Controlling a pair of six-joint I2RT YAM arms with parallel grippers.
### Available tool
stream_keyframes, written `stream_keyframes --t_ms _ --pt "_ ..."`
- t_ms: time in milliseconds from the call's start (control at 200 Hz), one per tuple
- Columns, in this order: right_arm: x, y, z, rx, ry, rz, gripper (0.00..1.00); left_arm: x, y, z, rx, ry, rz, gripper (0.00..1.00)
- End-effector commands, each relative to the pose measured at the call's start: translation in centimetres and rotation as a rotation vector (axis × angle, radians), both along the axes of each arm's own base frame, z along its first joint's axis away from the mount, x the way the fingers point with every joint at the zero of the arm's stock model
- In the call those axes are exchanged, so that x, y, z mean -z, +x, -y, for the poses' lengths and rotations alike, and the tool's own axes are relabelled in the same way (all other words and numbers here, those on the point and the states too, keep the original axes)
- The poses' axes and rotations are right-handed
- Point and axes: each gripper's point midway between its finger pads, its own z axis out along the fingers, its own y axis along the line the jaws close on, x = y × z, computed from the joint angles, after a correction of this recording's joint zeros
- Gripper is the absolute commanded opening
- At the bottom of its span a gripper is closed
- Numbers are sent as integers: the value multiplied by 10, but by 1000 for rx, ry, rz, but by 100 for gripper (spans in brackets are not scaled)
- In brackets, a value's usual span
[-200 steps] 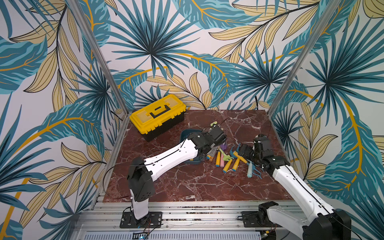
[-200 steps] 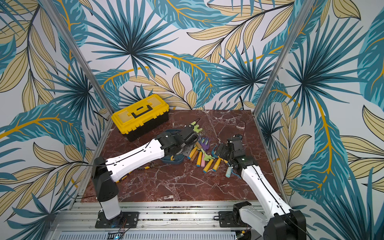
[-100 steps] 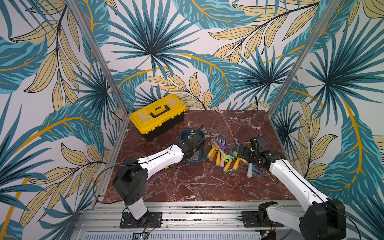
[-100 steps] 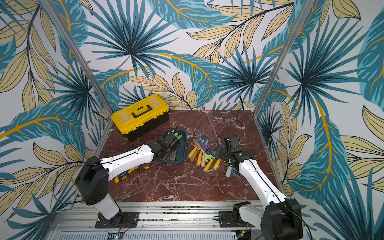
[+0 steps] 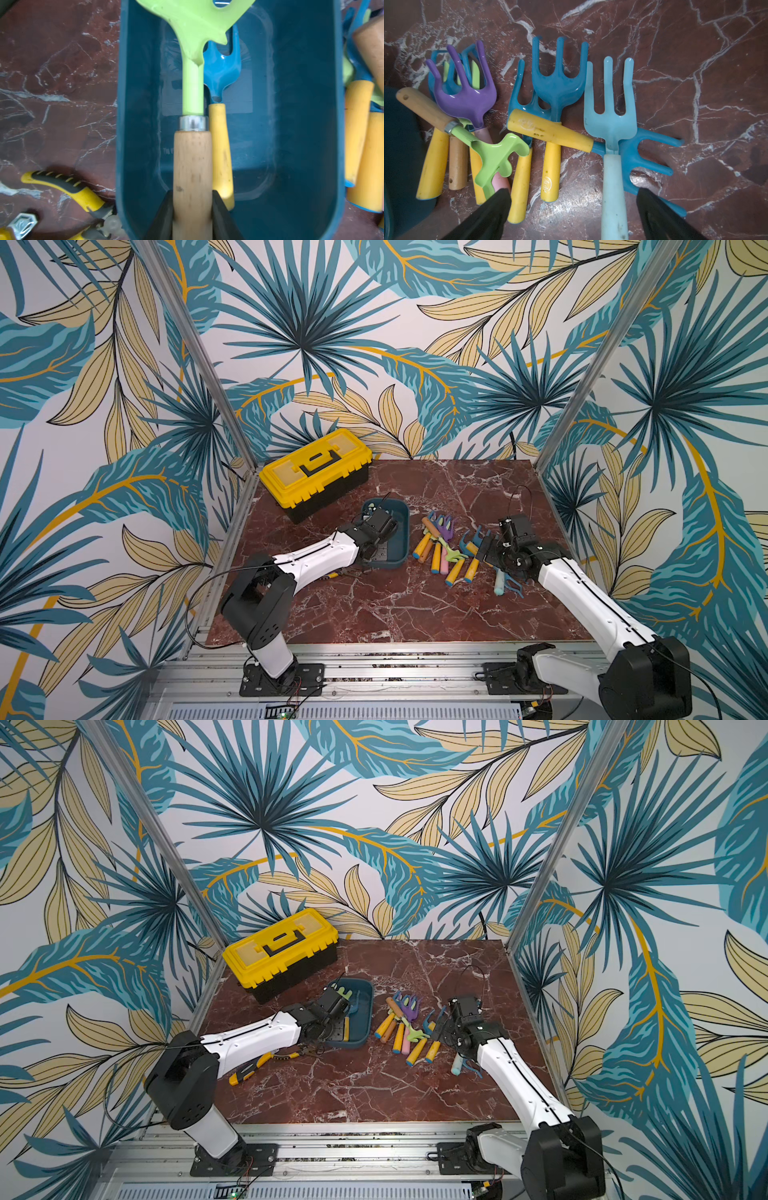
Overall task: Put the rake into the storage box
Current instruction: Place the rake in the storage box, then pick up the rake at the center of the board.
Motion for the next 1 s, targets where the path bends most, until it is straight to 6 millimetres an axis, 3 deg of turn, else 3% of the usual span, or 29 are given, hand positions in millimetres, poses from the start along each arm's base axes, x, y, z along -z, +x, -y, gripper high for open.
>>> stream_keyframes --t_ms 0,105,290,466,676,991 --pt "9 -11 -4 27 42 -84 99 -12 1 2 8 -39 39 39" --pt "13 -16 -5 39 55 -107 99 -18 0 4 20 -57 46 52" --pt "11 -36 14 154 -7 -132 92 -37 1 11 53 -101 79 70" --pt "13 -52 22 196 -21 -134 87 -58 1 14 104 -117 121 99" --pt "24 -50 17 188 -9 -189 80 -80 5 16 178 -97 192 100" --pt "52 -41 4 174 41 -251 73 -85 8 -16 125 -42 289 100"
